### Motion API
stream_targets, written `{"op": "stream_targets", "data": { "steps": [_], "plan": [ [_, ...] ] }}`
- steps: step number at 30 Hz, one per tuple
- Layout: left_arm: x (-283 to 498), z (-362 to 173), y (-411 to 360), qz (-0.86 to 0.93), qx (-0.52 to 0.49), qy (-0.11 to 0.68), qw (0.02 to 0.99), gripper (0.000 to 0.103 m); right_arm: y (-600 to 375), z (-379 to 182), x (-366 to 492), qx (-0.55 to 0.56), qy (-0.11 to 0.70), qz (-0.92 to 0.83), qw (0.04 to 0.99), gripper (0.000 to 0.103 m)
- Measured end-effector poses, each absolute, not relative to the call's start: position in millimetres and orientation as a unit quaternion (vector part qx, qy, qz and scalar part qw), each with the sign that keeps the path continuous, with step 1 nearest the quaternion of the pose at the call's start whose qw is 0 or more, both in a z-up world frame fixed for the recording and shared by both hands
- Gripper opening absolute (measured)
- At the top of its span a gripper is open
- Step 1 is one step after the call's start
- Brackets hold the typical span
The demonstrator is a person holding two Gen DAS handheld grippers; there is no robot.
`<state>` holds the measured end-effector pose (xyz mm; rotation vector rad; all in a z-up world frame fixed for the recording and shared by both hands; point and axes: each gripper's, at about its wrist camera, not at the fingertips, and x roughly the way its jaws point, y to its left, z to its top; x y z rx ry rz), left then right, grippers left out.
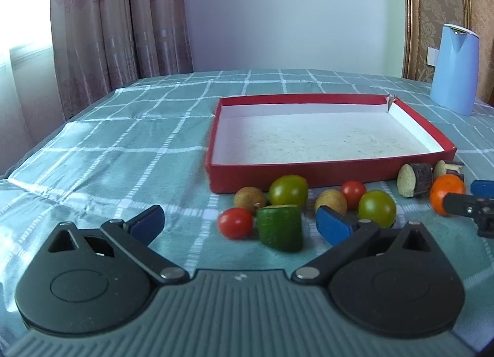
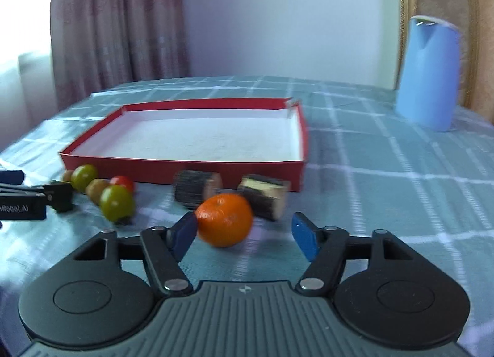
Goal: Organize fruits
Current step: 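Close the right tool on the mandarin orange while the left tool closes on the cucumber chunk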
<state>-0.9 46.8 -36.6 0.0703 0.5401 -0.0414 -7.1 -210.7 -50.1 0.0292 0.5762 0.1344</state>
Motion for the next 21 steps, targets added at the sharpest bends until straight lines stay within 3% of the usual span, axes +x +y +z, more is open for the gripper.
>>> {"op": "stream_targets", "data": {
  "steps": [4,8,10,21],
  "plan": [
    [-2,-38,59,-0.018,0.021,0.271,0.962,0.103,-198,-55,1,-0.002,0.301,0.078,0.951,0.052],
    [-2,-39,64,-0.029,0.006,0.271,0.962,0.103,-194,-60,4,-0.008,0.305,0.074,0.949,0.052],
    [-5,-37,63,-0.039,0.004,0.26,0.965,0.103,-197,-60,4,0.001,0.303,0.071,0.95,0.044],
    [-4,-37,36,-0.083,0.017,0.255,0.963,0.1,-200,-61,4,0.008,0.3,0.072,0.951,0.043]
  ]
}}
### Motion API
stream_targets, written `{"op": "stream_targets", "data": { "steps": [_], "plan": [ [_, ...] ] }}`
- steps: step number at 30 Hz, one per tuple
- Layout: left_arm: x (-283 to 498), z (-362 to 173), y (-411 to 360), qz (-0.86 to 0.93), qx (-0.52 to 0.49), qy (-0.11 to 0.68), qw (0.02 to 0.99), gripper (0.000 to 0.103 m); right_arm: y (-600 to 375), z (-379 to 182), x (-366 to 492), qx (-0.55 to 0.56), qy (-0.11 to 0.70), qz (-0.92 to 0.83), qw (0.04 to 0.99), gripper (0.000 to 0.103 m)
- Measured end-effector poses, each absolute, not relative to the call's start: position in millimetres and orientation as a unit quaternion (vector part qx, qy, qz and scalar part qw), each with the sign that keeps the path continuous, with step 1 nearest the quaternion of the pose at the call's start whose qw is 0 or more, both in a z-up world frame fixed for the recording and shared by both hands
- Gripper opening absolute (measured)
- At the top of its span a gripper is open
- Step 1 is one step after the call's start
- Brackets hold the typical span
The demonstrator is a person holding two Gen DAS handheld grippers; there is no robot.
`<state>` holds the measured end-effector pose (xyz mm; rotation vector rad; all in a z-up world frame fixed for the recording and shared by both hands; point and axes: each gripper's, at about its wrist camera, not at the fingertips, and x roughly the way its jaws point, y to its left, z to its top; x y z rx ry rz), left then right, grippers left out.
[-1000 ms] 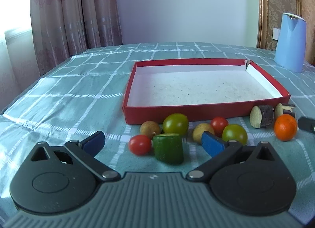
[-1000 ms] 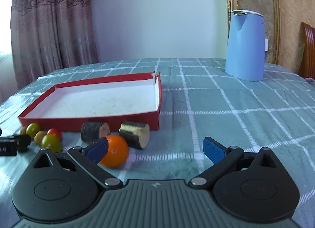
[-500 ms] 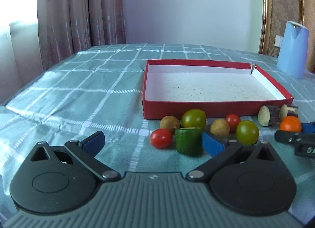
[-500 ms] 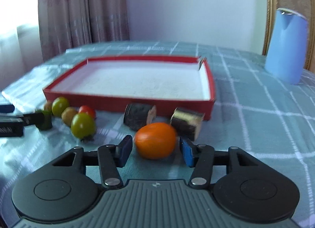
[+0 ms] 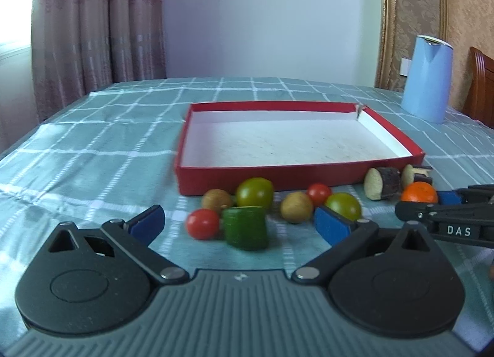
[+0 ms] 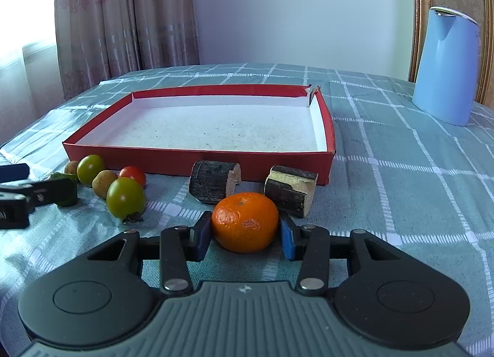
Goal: Organize fruits
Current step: 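Close the right tool on the mandarin orange while the left tool closes on the cucumber chunk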
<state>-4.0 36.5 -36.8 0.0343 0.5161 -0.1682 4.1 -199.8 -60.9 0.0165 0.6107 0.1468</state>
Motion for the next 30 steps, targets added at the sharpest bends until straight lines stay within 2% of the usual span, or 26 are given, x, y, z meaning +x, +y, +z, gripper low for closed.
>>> {"op": "stream_targets", "data": {
  "steps": [1,2,3,7,9,13,15,25,30],
  "plan": [
    [-3,-39,34,-0.082,0.02,0.254,0.963,0.098,-200,-61,4,0.009,0.3,0.072,0.951,0.043],
    [-1,-40,33,-0.08,0.021,0.255,0.963,0.087,-200,-61,4,0.009,0.3,0.073,0.951,0.043],
    [2,-42,33,-0.079,0.02,0.262,0.962,0.082,-200,-61,4,0.01,0.301,0.073,0.951,0.043],
    [1,-45,33,-0.077,0.023,0.262,0.962,0.079,-200,-61,4,0.012,0.301,0.074,0.951,0.043],
    [-4,-44,30,-0.077,0.035,0.247,0.965,0.065,-200,-60,4,0.012,0.3,0.074,0.951,0.043],
    [-6,-44,24,-0.066,0.06,0.241,0.966,0.05,-201,-61,4,0.013,0.3,0.074,0.951,0.043],
    [-8,-42,25,-0.062,0.054,0.234,0.969,0.04,-200,-61,4,0.014,0.3,0.075,0.951,0.043],
    [-12,-44,17,-0.075,0.082,0.244,0.963,0.039,-202,-61,4,0.018,0.299,0.076,0.951,0.043],
    [-16,-46,10,-0.07,0.101,0.241,0.963,0.026,-203,-61,4,0.016,0.298,0.075,0.951,0.043]
  ]
}}
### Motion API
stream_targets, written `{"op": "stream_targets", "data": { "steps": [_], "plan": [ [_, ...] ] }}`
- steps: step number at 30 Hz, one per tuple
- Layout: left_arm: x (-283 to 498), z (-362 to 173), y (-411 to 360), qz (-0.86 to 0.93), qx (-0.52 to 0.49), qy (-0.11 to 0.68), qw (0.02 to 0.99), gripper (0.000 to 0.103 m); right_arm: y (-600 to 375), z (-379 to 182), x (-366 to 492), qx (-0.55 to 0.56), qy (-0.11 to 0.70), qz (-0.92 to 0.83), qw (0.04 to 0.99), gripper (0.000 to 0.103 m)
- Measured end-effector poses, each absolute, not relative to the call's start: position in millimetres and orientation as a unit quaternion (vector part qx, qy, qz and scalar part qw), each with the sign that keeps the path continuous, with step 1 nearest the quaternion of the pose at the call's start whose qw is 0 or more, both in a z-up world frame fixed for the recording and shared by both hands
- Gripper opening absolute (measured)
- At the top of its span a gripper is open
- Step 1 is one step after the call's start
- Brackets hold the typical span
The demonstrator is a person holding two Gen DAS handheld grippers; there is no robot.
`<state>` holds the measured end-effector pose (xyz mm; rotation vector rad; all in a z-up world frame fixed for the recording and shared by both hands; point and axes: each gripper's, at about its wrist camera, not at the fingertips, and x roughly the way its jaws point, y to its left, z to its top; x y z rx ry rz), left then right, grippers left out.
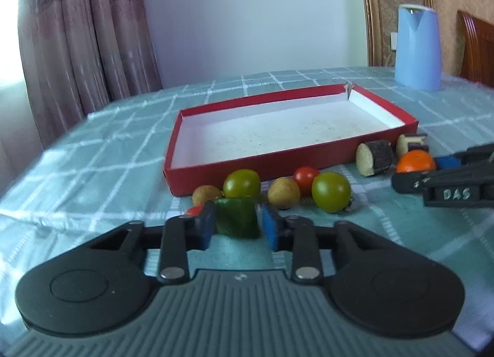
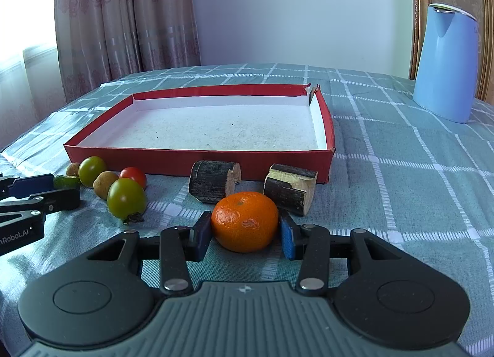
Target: Organize fruits
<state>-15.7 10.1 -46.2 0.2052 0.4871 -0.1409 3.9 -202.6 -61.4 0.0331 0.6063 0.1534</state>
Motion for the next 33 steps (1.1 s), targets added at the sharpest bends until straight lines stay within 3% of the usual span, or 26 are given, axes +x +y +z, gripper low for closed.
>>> {"op": "stream_targets", "data": {
  "steps": [9,17,19,20,30,31,32,33],
  "plan": [
    [-10,-41,37,-0.091,0.02,0.253,0.963,0.025,-205,-61,0,0.028,0.29,0.085,0.953,0.042],
    [-16,-30,40,-0.098,0.015,0.237,0.966,0.023,-207,-56,-7,0.021,0.277,0.08,0.957,0.042],
    [-15,-26,41,-0.098,0.014,0.232,0.968,0.017,-208,-52,-8,0.017,0.27,0.079,0.959,0.042],
    [-14,-23,41,-0.098,0.014,0.229,0.968,0.006,-209,-50,-9,0.016,0.266,0.078,0.961,0.042],
    [-1,-8,49,-0.12,0.007,0.227,0.967,0.007,-211,-29,5,-0.006,0.236,0.068,0.969,0.042],
    [-5,-9,50,-0.131,0.008,0.223,0.966,0.01,-211,-30,5,-0.003,0.236,0.069,0.969,0.042],
    [-10,-10,51,-0.143,0.012,0.222,0.964,0.028,-211,-31,5,0.001,0.237,0.07,0.969,0.042],
    [-14,-12,51,-0.145,0.015,0.219,0.965,0.056,-212,-32,7,0.005,0.239,0.073,0.968,0.042]
  ]
}}
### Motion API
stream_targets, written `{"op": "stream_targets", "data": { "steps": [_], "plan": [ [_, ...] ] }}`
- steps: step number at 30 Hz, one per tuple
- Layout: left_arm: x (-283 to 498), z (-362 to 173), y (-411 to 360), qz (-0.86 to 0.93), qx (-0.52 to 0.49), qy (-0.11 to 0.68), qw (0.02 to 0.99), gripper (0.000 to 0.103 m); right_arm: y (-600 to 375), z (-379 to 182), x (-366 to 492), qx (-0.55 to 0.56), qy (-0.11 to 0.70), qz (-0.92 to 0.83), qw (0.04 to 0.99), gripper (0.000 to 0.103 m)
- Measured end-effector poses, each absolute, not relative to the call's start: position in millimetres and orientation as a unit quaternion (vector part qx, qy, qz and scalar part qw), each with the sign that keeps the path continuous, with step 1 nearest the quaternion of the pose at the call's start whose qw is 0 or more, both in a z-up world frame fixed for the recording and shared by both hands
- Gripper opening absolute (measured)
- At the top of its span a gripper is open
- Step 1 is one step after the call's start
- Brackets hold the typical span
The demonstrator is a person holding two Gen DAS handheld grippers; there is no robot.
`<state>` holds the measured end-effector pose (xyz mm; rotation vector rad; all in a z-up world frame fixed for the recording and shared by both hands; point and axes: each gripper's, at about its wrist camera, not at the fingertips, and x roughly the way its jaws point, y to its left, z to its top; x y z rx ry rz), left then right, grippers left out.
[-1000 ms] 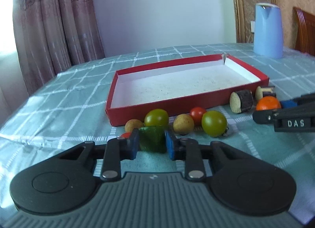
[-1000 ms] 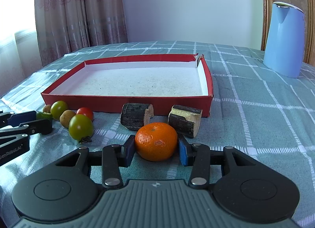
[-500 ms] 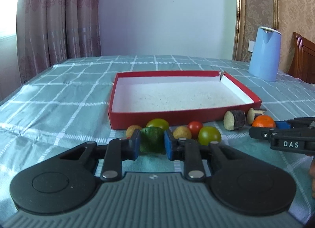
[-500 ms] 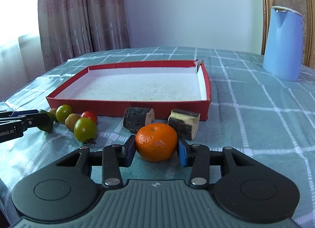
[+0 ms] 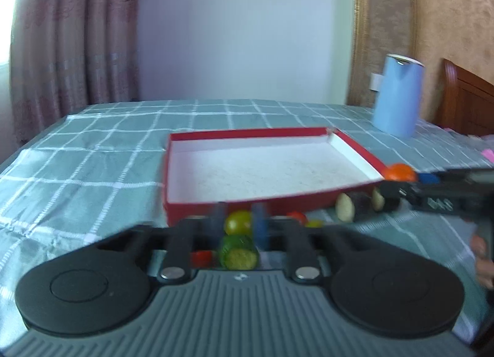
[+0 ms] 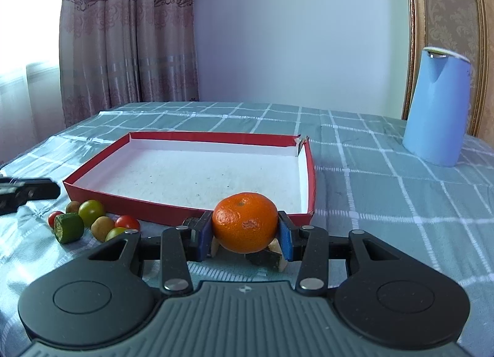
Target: Organize fruits
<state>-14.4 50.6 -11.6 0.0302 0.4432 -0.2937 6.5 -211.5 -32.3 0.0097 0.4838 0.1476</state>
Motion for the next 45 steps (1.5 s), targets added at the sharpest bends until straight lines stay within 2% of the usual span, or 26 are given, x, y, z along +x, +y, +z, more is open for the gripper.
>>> {"op": "stream_targets", "data": {
  "steps": [2,5,7,8,9,10,11,19,21,41,43,45],
  "plan": [
    [-25,-15,47,-0.141,0.027,0.199,0.97,0.08,-210,-35,8,0.005,0.244,0.075,0.967,0.042],
    [-31,-18,38,-0.127,0.056,0.18,0.974,0.08,-207,-37,9,0.004,0.247,0.076,0.966,0.042],
    [-28,-21,34,-0.136,0.053,0.193,0.97,0.077,-206,-38,9,0.003,0.248,0.077,0.966,0.042],
    [-26,-24,32,-0.138,0.049,0.205,0.968,0.064,-205,-38,8,0.002,0.247,0.077,0.966,0.042],
    [-25,-28,30,-0.14,0.053,0.215,0.965,0.044,-205,-38,8,0.001,0.247,0.077,0.966,0.042],
    [-23,-32,27,-0.141,0.059,0.224,0.963,0.036,-204,-38,8,0.002,0.247,0.077,0.966,0.042],
    [-22,-36,25,-0.136,0.062,0.232,0.961,0.033,-204,-38,7,0.002,0.247,0.077,0.966,0.042],
    [-16,-43,32,-0.122,0.057,0.227,0.965,0.035,-203,-42,9,0.006,0.254,0.082,0.964,0.042],
    [-16,-43,35,-0.134,0.047,0.231,0.962,0.045,-203,-42,8,0.005,0.253,0.082,0.964,0.042],
    [-5,-46,35,-0.134,0.07,0.23,0.961,0.044,-200,-45,9,0.001,0.251,0.086,0.964,0.042],
    [-5,-47,32,-0.135,0.073,0.23,0.961,0.041,-200,-45,9,0.002,0.251,0.086,0.964,0.042],
    [-9,-46,31,-0.129,0.081,0.222,0.963,0.025,-200,-45,9,0.002,0.251,0.087,0.964,0.042]
  ]
}}
